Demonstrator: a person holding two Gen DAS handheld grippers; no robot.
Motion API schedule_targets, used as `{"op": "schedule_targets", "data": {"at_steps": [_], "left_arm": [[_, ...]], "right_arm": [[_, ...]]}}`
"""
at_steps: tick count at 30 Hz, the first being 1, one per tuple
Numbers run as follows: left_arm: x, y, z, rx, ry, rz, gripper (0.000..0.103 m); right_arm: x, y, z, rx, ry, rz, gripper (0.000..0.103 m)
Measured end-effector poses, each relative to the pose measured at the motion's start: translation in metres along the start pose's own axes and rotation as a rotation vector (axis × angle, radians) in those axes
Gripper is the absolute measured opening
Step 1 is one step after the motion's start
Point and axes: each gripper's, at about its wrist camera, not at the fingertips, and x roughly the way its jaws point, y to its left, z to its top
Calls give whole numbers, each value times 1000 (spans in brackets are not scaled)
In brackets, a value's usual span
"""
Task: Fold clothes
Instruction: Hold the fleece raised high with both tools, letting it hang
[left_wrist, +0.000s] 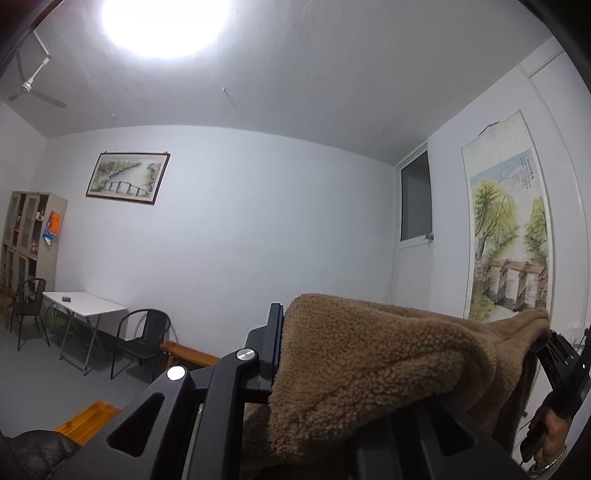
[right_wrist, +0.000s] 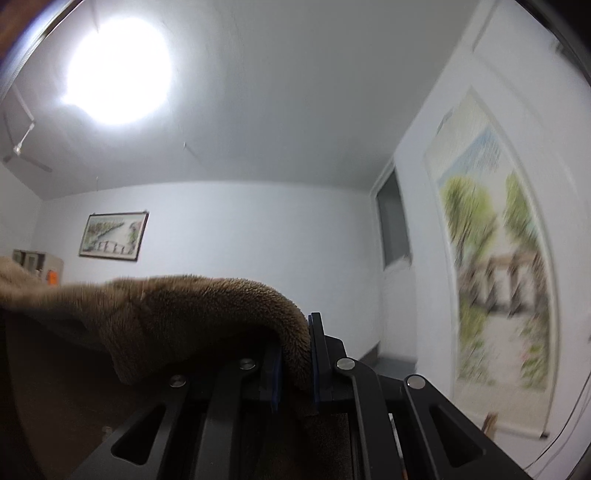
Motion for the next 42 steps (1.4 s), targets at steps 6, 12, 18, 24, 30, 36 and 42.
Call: {"op": "schedule_targets", "data": {"at_steps": [6,12,18,24,30,36,42], "left_arm": [[18,-5,-8,13,36,24,10],[24,-9,-6,20,28,32,10],[21,-15,-1,19,4,32,10],[11,-19,9,19,-31,15,10],[-8,-25,21,27,-86,5,10],[-33,-27,36,31,-153,6,10],[-47,-28,45,38,-186,8,10]], "right_arm": [[35,-7,-5,12,81,10,11],[48,-10,-3,10,93,9,11],[47,-7,2,4,52,-3,11],[31,-3,8,-12,-5,-24,11],[13,-6,19,-6,-69,-27,11],[-21,-3,37,-34,-180,-39,11],[-36,-3,48,-43,-226,-30,11]]}}
